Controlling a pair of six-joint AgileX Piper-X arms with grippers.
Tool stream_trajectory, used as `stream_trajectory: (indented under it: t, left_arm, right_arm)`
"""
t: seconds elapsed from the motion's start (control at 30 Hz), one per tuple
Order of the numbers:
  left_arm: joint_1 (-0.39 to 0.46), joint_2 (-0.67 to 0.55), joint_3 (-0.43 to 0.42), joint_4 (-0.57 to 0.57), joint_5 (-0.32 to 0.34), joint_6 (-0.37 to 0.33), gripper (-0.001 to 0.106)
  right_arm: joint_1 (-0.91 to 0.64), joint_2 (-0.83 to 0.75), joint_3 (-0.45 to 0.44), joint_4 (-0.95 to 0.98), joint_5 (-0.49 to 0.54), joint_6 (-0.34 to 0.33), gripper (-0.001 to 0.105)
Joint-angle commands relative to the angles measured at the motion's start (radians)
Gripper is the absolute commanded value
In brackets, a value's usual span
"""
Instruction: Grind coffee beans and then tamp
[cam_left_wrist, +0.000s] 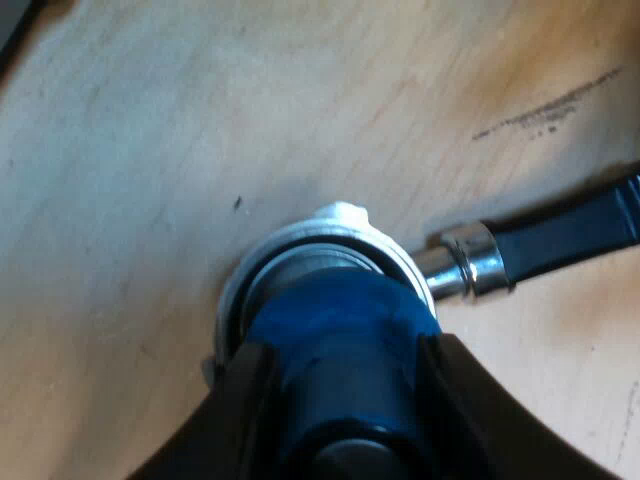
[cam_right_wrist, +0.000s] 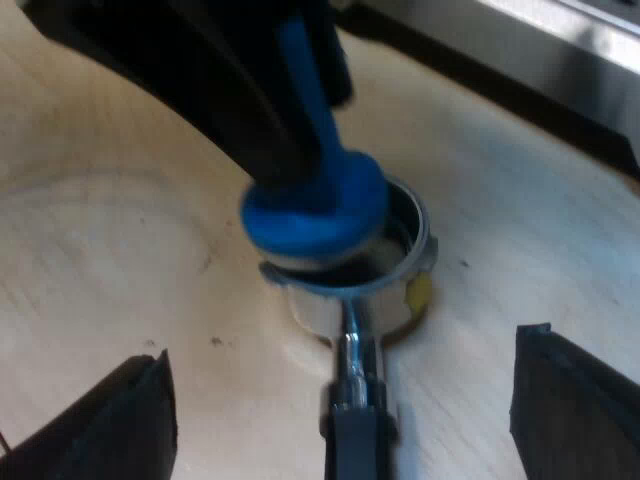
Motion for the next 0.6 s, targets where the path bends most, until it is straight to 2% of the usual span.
stream_trajectory:
  t: [0.03,0.47,0.6]
  left_arm:
    - [-0.005,0.011,-0.009,-0.021,-0.003,0.000,0.000]
    - [-0.005,0.025,-0.009,-0.041,0.001,0.000,0.000]
    - [-0.005,0.030,0.024,-0.047,-0.004,0.000,0.000]
  right_arm:
    - [0.000,-0.007,-0.003,-0.013,-0.010,0.002,0.070]
    - [0.000,-0.007,-0.003,-0.013,-0.010,0.002,0.070]
    - [0.000,-0.007,-0.003,-0.013,-0.010,0.002,0.070]
